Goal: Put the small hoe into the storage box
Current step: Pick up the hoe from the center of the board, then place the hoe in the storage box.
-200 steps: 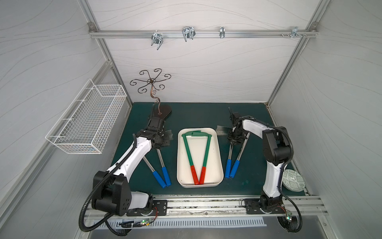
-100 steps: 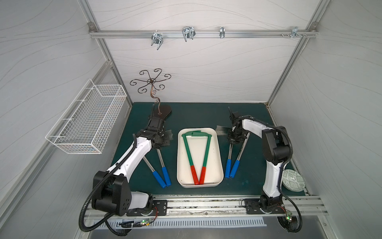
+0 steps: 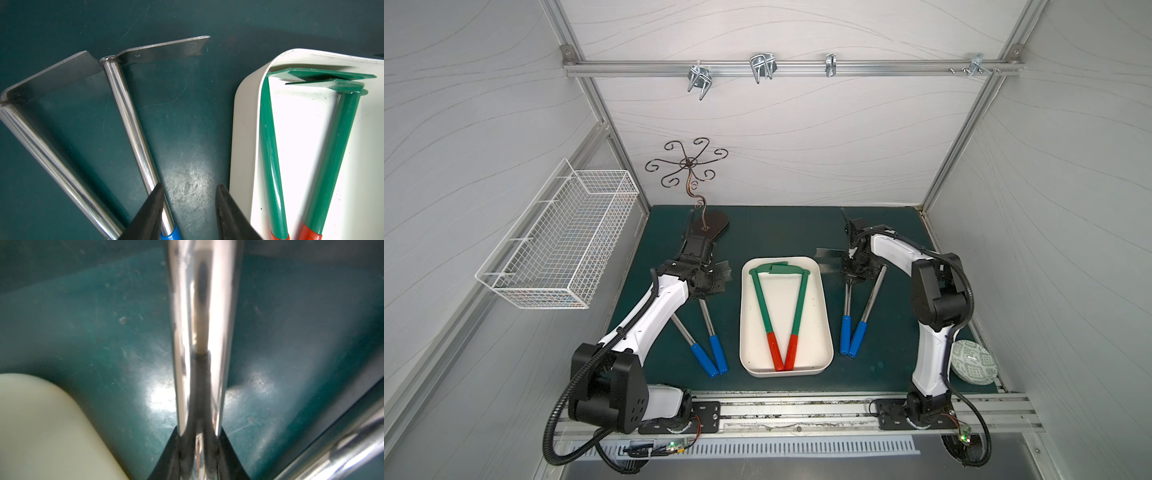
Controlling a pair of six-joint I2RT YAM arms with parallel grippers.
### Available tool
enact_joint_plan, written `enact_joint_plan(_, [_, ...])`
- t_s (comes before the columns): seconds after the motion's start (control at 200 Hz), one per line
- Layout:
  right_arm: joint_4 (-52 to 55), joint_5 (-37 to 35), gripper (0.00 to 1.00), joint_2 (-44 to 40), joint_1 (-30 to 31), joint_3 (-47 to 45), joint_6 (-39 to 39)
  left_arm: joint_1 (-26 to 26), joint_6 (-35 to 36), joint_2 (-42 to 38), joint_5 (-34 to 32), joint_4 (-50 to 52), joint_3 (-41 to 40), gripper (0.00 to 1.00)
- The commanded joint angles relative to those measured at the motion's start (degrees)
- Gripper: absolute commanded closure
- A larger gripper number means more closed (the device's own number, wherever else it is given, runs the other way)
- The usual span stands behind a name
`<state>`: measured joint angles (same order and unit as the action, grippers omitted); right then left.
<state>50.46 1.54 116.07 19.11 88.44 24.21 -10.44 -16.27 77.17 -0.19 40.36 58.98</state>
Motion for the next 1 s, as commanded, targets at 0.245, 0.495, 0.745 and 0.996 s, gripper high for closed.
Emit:
enact_joint_plan(0.245, [10.4, 2.2, 1.00, -5.5, 0.7, 7.3, -1.6, 0.4, -0.5, -1.9, 0.1, -1.5, -0.1, 0.57])
enact_joint_plan(0.495, [16.4, 1.2, 1.00, -8.3, 3.1, 10.8, -1.0, 0.4, -0.5, -2.3, -0.2, -1.6, -0.3, 0.57])
enact_joint_plan(0.745, [21.1, -1.7, 1.00, -9.4, 10.0, 15.1, 1.3, 0.4, -0.7, -2.9, -0.3, -1.9, -0.5, 0.57])
enact_joint_plan(0.996, [22.1, -4.9, 1.00, -9.3, 16.9, 17.2, 8.5, 0.4, -0.8, -3.5, -0.3, -1.9, -0.7, 0.57])
